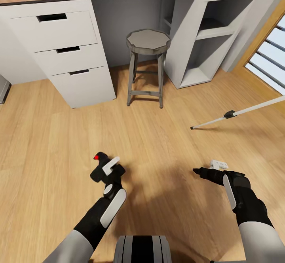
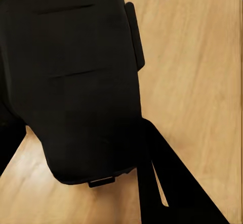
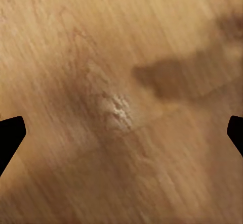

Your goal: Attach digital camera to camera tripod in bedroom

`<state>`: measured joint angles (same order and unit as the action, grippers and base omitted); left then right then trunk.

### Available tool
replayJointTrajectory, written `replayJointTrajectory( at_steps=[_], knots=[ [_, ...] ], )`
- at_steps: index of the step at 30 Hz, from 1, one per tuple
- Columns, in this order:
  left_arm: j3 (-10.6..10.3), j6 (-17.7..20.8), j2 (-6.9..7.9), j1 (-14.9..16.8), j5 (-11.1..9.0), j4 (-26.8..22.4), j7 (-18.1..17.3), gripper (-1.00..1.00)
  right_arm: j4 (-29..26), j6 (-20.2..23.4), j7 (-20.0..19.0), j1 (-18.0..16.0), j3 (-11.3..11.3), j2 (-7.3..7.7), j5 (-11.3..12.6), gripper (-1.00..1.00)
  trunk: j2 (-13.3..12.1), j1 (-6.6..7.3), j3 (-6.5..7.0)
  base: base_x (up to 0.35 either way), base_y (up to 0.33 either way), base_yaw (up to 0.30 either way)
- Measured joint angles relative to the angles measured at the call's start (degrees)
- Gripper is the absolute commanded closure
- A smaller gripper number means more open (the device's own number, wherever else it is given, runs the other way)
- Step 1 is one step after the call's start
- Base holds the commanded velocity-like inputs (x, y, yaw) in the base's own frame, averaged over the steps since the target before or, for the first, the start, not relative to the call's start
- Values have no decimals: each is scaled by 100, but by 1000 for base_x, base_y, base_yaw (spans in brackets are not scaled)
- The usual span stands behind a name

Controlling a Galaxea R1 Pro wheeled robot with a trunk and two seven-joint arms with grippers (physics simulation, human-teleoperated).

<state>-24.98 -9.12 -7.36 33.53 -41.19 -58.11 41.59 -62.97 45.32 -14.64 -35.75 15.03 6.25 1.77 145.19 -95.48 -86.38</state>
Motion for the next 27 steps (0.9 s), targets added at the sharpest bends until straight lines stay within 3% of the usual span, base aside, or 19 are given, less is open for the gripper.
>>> replayJointTrajectory(
  at_steps=[16,24,27],
  knots=[
    [-92,131,-23,-1,16,-34,21,100,0,0,-5,-2,0,2,0,-100,0,0,0,0,0,0],
    [-613,1076,-38,0,-15,-25,-62,100,0,0,-8,0,0,1,0,-100,0,0,0,0,0,0],
    [-702,1285,-46,1,-11,-39,-82,100,0,0,-7,-1,0,1,0,-100,0,0,0,0,0,0]
  ],
)
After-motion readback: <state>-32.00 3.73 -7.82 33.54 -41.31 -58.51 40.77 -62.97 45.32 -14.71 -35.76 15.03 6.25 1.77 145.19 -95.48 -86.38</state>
